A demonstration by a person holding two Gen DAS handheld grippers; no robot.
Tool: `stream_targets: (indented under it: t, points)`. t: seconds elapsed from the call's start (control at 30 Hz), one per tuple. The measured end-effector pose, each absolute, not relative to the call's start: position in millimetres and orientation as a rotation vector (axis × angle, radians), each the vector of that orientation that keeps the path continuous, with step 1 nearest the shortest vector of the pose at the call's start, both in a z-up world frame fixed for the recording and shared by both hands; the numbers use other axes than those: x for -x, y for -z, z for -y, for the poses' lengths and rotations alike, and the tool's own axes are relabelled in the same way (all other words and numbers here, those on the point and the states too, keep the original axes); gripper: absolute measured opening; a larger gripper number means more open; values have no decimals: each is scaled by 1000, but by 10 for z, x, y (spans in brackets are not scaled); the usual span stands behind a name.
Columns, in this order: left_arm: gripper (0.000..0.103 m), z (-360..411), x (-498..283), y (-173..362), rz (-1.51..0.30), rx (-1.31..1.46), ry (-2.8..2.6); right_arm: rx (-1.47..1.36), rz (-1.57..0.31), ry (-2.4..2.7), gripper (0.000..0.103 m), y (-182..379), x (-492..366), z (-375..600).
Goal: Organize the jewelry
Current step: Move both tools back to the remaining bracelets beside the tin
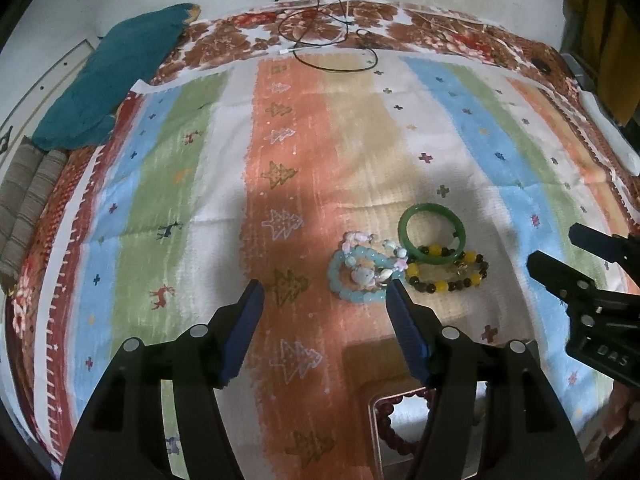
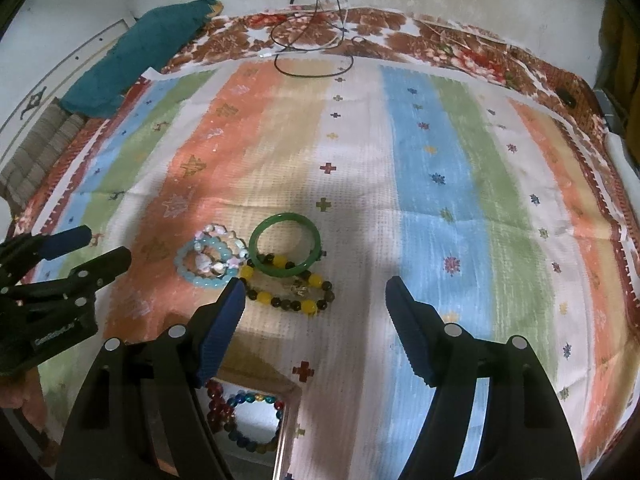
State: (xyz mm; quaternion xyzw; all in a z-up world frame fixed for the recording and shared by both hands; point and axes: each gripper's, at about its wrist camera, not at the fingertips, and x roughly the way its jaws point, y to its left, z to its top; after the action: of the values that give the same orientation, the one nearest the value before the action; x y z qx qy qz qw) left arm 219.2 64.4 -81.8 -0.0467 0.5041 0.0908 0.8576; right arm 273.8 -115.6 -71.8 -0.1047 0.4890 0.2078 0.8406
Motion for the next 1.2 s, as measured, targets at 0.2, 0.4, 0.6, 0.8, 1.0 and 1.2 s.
stream_targets:
  t: [0.2, 0.4, 0.6, 0.8, 1.0, 1.2]
  points:
    - [64, -681, -2310, 903, -1077, 103, -190, 217, -1055, -437, 73, 808, -2839, 1132]
    - [64, -733, -2427, 1035, -1096, 107, -188, 222, -1075, -434, 73, 891, -2935, 1098]
    - [64, -760, -2558, 1181, -1118, 111, -180, 226, -1102, -428, 73, 1012, -3048, 1055]
    - [64, -725, -2653, 1305, -1132, 97, -158, 234, -1106, -423, 73, 1098, -3126, 1004]
    - [64, -787, -2738, 1367, -1135, 131, -149, 244, -1135, -415, 73, 1244, -3247, 979]
    - [62, -774, -2818, 1455, -1154, 128, -128, 247, -1154, -415, 72, 1325, -3331, 933]
